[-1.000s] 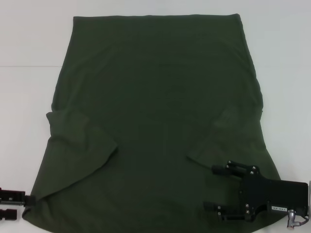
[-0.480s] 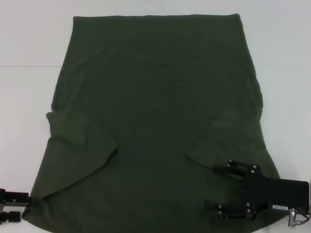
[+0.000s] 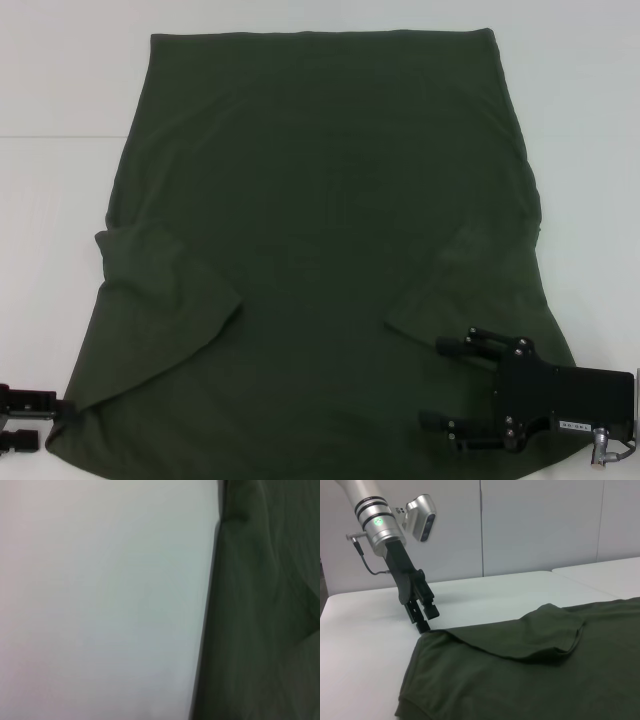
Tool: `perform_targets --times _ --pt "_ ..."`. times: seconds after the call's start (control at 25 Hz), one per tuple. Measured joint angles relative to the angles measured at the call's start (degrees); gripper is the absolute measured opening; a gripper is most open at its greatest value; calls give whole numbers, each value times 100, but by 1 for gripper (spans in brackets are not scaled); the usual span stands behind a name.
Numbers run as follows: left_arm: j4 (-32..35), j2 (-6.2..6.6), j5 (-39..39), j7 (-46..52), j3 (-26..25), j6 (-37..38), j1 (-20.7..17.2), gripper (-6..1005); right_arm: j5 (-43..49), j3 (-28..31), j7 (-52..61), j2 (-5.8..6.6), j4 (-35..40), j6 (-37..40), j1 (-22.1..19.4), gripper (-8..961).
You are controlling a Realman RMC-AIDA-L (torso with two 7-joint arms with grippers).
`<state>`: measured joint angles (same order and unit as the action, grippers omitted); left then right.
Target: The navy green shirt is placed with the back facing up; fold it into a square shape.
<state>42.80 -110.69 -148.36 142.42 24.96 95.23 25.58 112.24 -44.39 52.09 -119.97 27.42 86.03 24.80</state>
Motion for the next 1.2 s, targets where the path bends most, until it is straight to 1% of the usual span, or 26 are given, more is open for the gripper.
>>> perform_targets --times 0.68,0.96,1.04,1.2 --pt "-35 -44 2 84 17 -69 35 763 -1 0 38 0 3 -8 14 924" --pt "-203 -77 35 106 35 -189 132 760 -2 0 46 0 0 -20 16 923" --pt "-232 -117 47 104 11 -200 203 758 -7 0 47 0 0 -20 16 923" --pt "-279 -135 51 108 11 -199 294 757 -19 0 47 0 0 -20 16 922"
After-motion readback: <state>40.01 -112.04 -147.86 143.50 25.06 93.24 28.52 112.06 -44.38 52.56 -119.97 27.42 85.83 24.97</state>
